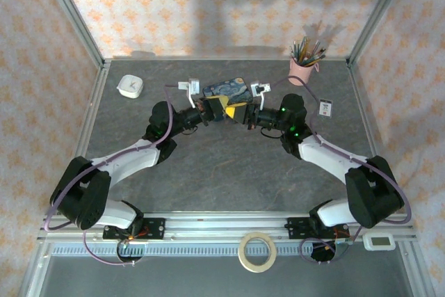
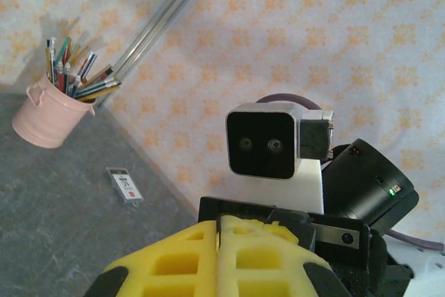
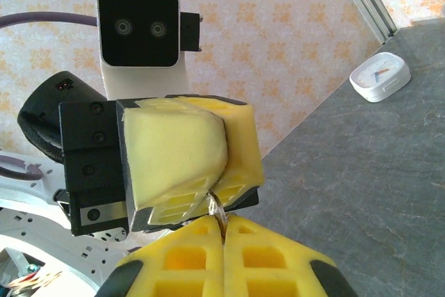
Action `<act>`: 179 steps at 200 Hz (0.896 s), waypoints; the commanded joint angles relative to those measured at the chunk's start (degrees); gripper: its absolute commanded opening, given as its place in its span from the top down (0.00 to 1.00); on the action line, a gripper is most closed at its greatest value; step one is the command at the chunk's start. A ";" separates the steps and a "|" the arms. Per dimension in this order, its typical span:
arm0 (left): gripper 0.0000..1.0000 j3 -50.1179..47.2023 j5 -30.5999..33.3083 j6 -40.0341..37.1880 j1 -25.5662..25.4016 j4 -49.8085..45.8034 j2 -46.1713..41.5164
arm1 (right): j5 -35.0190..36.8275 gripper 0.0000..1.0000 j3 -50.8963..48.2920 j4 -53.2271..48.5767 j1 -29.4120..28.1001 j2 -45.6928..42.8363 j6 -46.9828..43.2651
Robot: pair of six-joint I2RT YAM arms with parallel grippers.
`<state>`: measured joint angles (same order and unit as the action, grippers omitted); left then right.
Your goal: Unlock the padlock with the key
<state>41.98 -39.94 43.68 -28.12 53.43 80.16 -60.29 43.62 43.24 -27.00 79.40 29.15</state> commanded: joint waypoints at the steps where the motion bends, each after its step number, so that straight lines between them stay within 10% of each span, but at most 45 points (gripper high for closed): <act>1: 1.00 1.40 -1.23 0.00 -0.47 2.97 -0.16 | -0.59 1.00 2.16 1.11 0.50 0.47 0.68; 33: 1.00 0.92 -1.01 1.20 -0.53 4.33 -0.26 | 0.16 0.84 1.65 3.30 0.59 0.31 0.57; 179: 1.00 0.29 -1.28 2.90 -1.12 5.98 0.70 | -0.29 0.78 1.13 10.52 0.55 3.70 4.07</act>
<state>41.91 -39.64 46.30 -28.14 55.18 80.42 -60.93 43.86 50.24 -26.79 82.56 32.40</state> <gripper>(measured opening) 0.047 0.220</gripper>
